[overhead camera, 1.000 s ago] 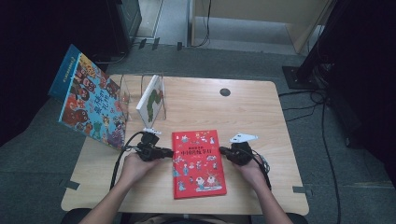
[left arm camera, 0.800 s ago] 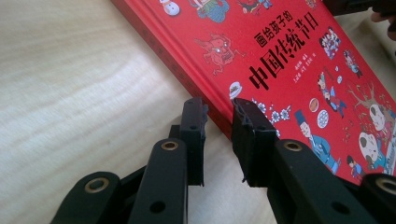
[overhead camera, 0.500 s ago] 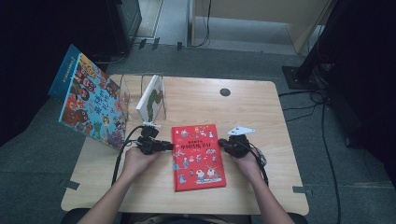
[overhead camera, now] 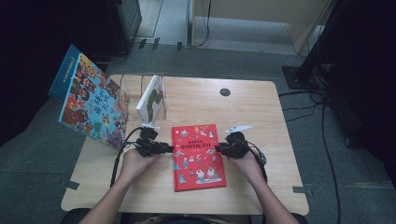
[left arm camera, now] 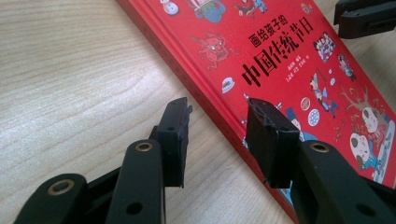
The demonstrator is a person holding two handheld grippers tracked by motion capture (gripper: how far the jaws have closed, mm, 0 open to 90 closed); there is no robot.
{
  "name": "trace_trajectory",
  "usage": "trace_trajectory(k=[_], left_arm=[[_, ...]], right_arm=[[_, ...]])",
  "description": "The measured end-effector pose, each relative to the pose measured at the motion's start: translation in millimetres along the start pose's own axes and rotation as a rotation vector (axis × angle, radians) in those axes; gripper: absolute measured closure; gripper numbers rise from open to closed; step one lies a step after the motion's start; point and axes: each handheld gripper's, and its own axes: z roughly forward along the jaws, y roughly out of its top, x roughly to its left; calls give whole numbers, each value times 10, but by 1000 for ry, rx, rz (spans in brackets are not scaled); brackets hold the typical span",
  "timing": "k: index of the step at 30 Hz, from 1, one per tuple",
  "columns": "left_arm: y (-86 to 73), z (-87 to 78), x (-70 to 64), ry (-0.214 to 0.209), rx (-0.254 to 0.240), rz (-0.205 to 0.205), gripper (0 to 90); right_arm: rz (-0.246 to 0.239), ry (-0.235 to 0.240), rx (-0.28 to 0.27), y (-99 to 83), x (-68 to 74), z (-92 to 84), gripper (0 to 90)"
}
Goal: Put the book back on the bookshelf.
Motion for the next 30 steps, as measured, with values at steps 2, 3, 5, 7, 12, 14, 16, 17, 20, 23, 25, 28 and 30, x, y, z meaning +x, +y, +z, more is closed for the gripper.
trace_trajectory(k=[2,3,5,7,12,14,16,17,20,23,25,28,30], left_arm=[[-4,9,-2,3,9,5,591],[-9,19,-3,4,12,5,586],[-14,23,-12,7,9,8,587],[-14,24,-13,7,7,7,585],[-16,38,-22,-1,7,-6,599],[-18,46,-33,-4,11,-2,631],[-17,52,-44,-1,9,-2,629],[-16,54,-44,-3,9,-1,624],[-20,73,-59,-12,-2,-8,619],[-29,97,-79,-25,-15,-14,610],[-28,98,-87,-22,-15,-11,600],[-23,97,-81,-31,-11,-25,576],[-22,97,-84,-30,-11,-26,576]], right_arm=[[38,16,45,30,-20,1,718],[43,17,64,45,-35,4,714],[77,32,105,71,-57,16,708],[98,44,131,97,-78,36,701],[136,57,154,152,-98,72,682],[153,63,158,164,-121,84,664],[191,75,162,179,-152,104,645],[204,80,163,184,-164,114,652],[221,80,169,202,-153,125,648],[238,81,173,215,-158,135,654],[254,84,183,227,-166,138,660],[265,86,192,246,-171,145,659],[256,83,199,254,-169,147,657]])
